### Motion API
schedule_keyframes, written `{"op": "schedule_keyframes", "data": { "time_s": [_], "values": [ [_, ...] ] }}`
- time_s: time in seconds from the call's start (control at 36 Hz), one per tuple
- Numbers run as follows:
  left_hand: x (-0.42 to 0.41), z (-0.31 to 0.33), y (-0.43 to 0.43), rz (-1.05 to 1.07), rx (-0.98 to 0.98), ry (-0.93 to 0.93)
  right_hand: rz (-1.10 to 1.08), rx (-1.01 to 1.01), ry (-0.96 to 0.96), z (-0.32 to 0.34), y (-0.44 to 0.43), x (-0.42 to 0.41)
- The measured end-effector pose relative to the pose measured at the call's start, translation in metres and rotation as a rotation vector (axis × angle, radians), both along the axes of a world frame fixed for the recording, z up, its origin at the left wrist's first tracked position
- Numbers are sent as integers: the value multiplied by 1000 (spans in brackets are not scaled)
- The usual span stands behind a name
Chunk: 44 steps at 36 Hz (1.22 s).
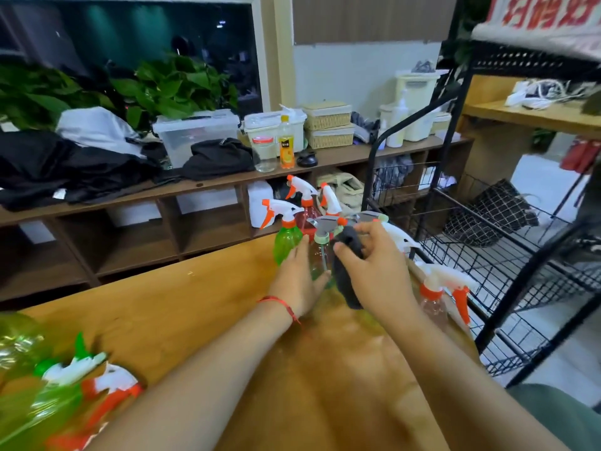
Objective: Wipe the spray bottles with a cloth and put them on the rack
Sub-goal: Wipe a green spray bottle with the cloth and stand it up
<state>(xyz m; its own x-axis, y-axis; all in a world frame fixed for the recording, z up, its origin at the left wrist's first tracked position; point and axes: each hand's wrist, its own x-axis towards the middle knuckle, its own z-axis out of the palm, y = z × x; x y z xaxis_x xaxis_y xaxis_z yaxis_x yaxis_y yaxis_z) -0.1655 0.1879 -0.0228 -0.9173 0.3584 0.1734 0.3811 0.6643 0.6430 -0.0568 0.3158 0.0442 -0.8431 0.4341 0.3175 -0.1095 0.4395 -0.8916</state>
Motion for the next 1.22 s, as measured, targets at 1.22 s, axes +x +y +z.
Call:
{"op": "schedule_keyframes", "data": {
  "time_s": [1.22],
  "values": [
    [380,21,-417,477,518,-52,961,-286,-379,-29,-364,201]
  ]
}}
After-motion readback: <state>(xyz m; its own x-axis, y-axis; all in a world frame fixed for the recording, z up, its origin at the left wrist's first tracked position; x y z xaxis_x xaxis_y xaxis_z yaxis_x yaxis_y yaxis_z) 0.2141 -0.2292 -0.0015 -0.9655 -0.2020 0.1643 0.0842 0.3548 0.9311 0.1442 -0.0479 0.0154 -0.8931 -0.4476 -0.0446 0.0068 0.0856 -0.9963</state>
